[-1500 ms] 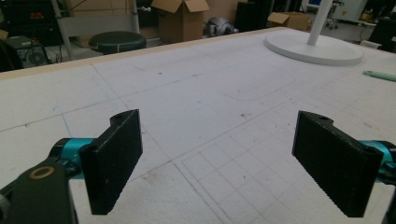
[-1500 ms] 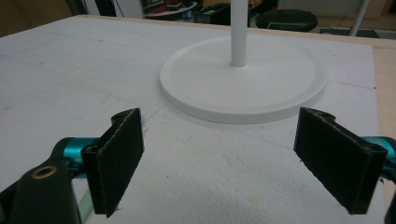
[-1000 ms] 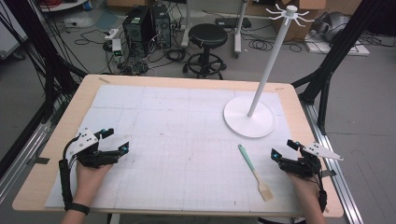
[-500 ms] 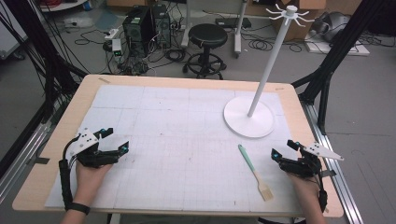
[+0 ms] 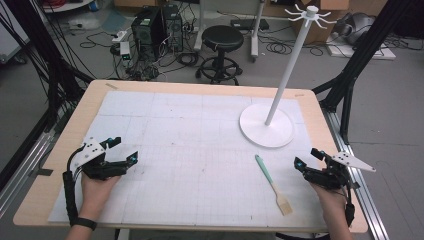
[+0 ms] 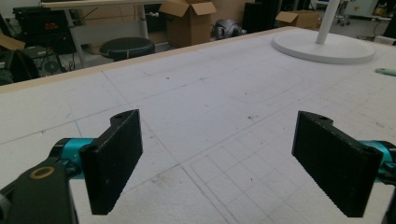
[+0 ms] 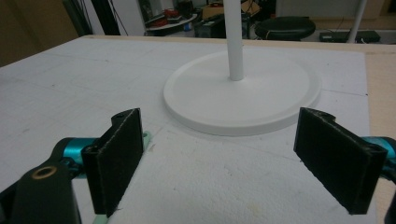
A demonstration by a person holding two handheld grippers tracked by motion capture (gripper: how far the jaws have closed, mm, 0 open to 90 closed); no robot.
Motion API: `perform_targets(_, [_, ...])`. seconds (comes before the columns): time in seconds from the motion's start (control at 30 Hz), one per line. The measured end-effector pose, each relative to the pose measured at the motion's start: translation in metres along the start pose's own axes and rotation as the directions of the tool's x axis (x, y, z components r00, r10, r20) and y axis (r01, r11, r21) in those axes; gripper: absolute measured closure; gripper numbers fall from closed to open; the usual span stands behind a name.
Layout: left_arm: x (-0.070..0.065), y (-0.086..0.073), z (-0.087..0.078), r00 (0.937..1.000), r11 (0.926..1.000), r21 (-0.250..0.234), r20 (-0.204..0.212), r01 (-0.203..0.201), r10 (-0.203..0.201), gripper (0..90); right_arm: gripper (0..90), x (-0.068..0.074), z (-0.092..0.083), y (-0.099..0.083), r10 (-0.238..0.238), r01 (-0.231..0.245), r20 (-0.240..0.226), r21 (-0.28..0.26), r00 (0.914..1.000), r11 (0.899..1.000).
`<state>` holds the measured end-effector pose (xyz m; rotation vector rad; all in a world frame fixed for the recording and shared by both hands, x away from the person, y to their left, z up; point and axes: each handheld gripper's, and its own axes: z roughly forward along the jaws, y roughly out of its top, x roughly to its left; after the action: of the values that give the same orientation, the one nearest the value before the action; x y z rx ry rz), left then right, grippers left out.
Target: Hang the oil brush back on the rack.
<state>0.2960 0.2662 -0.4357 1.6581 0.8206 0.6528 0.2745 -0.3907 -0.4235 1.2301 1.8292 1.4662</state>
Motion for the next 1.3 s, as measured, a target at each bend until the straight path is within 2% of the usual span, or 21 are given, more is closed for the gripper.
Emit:
perform_targets(0.17, [-0.001,0.001,-0.001,1.0,0.9999,-0.016,0.005,0.0,0.0,16.8,15.5,0.007,0.0,0.003,-0.01,0.009,0.021,0.041,0.9997,0.999])
perform_targets(0.2, [0.0,0.001,-0.001,1.0,1.0,-0.009,0.005,0.002,-0.002,16.8,15.4,0.01,0.0,0.003,-0.014,0.014,0.005,0.045,0.9999,0.999])
perform_targets(0.4, [-0.001,0.001,-0.002,1.0,0.9999,-0.015,0.005,0.004,-0.004,16.9,15.5,0.021,0.002,0.0,-0.058,0.059,-0.015,0.084,0.9982,0.995])
perform_targets(0.63, [-0.002,0.001,-0.001,0.9999,0.9999,-0.015,0.011,0.003,-0.003,16.9,15.7,0.031,0.003,-0.001,-0.058,0.062,-0.037,0.106,0.9976,0.992])
perform_targets(0.73, [-0.002,0.001,0.0,0.9999,0.9999,-0.016,0.013,0.0,0.001,16.9,16.1,0.04,0.008,-0.003,-0.054,0.061,-0.049,0.145,0.9973,0.988])
perform_targets(0.83, [-0.003,0.001,0.0,0.9999,0.9999,-0.017,0.013,-0.002,0.002,16.9,16.5,0.044,0.011,-0.005,-0.062,0.072,-0.065,0.161,0.996,0.984])
perform_targets(1.07, [-0.003,0.0,0.001,0.9998,0.9999,-0.015,0.019,-0.004,0.004,16.9,19.8,0.061,0.024,-0.012,-0.09,0.108,-0.09,0.224,0.9918,0.968])
perform_targets(1.3, [-0.003,0.001,0.001,0.9998,0.9998,-0.016,0.019,-0.006,0.007,16.9,23.6,0.067,0.033,-0.016,-0.098,0.119,-0.092,0.273,0.9909,0.955])
